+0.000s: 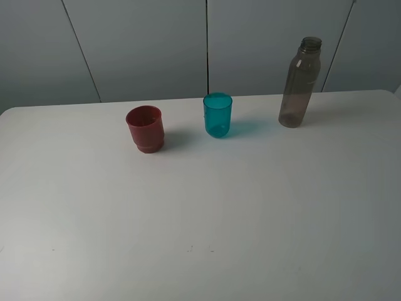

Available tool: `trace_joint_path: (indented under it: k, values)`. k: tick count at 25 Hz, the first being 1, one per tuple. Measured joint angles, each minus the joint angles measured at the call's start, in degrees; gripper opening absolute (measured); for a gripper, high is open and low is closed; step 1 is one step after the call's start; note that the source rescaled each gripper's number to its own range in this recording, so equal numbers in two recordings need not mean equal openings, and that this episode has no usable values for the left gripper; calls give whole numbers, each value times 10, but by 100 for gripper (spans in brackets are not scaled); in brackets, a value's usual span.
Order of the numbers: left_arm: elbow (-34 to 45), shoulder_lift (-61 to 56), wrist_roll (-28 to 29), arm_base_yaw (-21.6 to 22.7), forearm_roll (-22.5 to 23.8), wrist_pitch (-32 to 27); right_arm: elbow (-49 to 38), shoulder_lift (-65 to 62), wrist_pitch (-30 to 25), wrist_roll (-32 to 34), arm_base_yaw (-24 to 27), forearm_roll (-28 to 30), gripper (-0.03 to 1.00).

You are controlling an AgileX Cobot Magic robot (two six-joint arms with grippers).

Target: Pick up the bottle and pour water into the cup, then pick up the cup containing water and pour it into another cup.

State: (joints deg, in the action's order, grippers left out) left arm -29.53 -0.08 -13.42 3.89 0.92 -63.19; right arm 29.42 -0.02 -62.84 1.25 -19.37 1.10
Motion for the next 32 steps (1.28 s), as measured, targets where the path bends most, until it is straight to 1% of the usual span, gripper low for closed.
trace_joint_path:
  k: [6,10,20,22,27,32]
  values:
    - [0,0,0,0,0,0,0,0,0,0,115,0,100]
    - [0,0,0,0,0,0,0,0,0,-2,160,0,100]
    - [0,0,0,0,0,0,0,0,0,-12,222,-6,100]
    - [0,0,0,0,0,0,0,0,0,-24,224,-11,100]
    - [0,0,0,0,0,0,0,0,0,-67,224,-48,100]
    - [0,0,2,0,0,0,0,0,0,-79,224,-52,100]
